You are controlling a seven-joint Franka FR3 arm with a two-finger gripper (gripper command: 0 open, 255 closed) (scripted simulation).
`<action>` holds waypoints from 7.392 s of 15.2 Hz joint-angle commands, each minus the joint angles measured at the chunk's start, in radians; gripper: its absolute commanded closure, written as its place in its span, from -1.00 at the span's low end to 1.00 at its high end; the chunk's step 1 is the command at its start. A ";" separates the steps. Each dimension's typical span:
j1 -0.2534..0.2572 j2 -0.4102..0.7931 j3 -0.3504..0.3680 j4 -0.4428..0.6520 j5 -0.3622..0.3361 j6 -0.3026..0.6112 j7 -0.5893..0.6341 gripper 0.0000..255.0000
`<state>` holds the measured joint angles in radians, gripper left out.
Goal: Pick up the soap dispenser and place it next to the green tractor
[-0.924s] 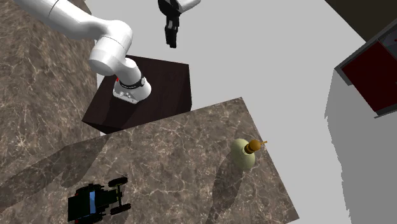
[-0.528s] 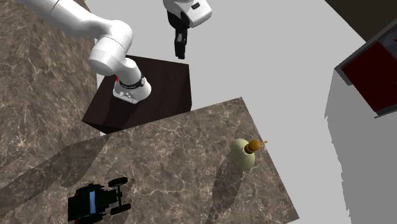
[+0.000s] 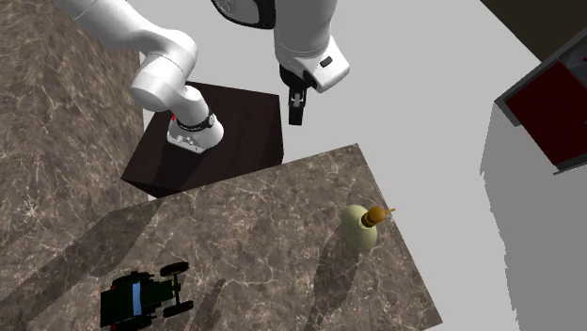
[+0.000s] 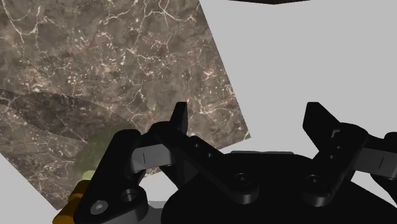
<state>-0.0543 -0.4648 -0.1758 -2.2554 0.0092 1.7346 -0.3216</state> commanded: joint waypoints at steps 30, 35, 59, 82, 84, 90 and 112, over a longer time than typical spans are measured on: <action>-0.137 0.851 -0.162 0.692 0.225 0.201 -0.356 -1.00; -0.137 0.851 -0.162 0.692 0.225 0.201 -0.356 -1.00; -0.143 0.833 -0.168 0.815 0.212 0.064 -0.336 1.00; -0.205 0.925 -0.169 1.269 0.238 -0.298 -0.302 1.00; -0.218 0.949 -0.167 1.338 0.247 -0.341 -0.298 1.00; -0.289 1.081 -0.149 1.644 0.290 -0.511 -0.273 1.00; -0.248 0.272 -0.269 0.775 0.004 -0.435 -0.504 1.00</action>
<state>-0.2972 -0.1725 -0.4402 -1.4736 0.0225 1.3114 -0.8138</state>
